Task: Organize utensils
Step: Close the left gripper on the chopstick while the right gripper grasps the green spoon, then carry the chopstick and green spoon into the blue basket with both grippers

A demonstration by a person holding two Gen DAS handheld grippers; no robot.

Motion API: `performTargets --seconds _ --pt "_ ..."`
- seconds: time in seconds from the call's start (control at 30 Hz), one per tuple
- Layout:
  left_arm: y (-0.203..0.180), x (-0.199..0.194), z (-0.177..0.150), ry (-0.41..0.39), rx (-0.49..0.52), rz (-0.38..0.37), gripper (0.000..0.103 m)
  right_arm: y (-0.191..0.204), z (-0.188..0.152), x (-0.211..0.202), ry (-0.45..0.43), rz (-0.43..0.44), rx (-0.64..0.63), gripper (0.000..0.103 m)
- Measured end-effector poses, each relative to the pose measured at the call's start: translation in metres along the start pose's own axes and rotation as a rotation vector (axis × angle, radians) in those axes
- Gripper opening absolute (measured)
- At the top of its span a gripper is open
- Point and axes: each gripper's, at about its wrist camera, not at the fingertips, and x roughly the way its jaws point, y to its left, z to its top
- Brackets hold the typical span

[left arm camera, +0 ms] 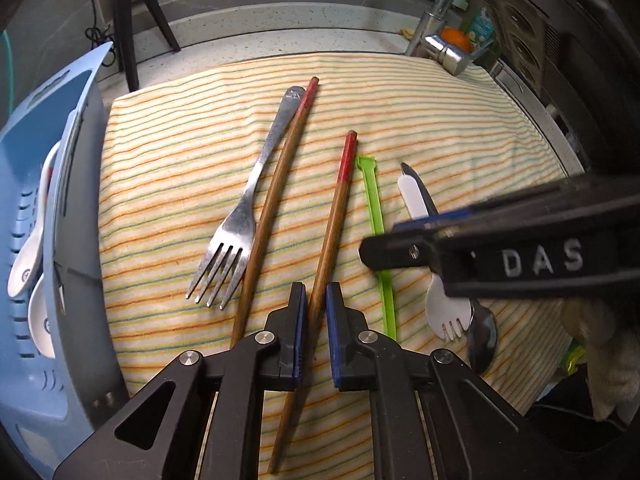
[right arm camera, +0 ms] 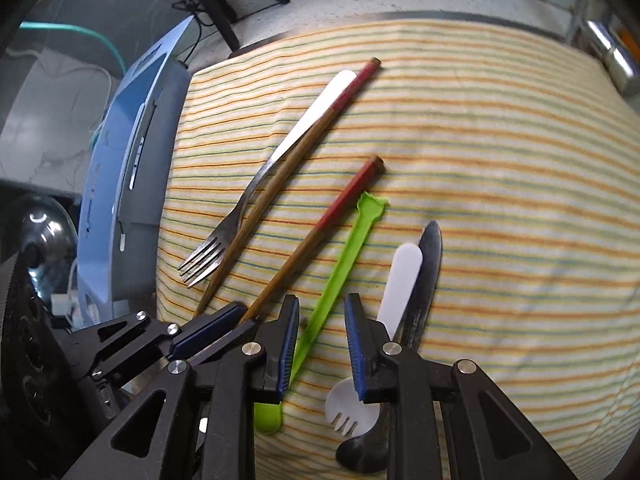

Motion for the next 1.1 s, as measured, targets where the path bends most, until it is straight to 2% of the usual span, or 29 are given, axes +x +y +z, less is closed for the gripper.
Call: performTargets --seconds 0.13,0.17,0.33,0.53,0.6,0.73,1.1 --pt "0.000 0.001 0.001 -0.015 -0.008 -0.012 0.009 0.009 -0.006 0.002 -0.021 -0.036 -0.062 0.020" --pt "0.002 0.001 0.000 -0.019 -0.023 -0.019 0.008 0.009 -0.005 0.002 -0.023 -0.034 -0.061 0.014" --pt "0.009 -0.005 -0.009 -0.036 -0.100 -0.063 0.006 -0.003 -0.003 0.002 -0.028 0.020 -0.022 0.008" --pt "0.021 -0.011 -0.033 -0.081 -0.285 -0.179 0.005 -0.033 -0.009 0.000 -0.026 0.178 0.125 0.006" --pt "0.021 -0.012 -0.039 -0.090 -0.315 -0.194 0.005 -0.041 -0.013 0.001 -0.026 0.219 0.162 0.006" --pt "0.016 -0.021 -0.043 -0.107 -0.325 -0.215 0.005 -0.045 -0.019 -0.005 -0.023 0.274 0.190 0.006" --pt "0.027 -0.056 -0.028 -0.182 -0.315 -0.185 0.005 -0.016 0.001 -0.045 -0.108 0.324 0.129 0.006"
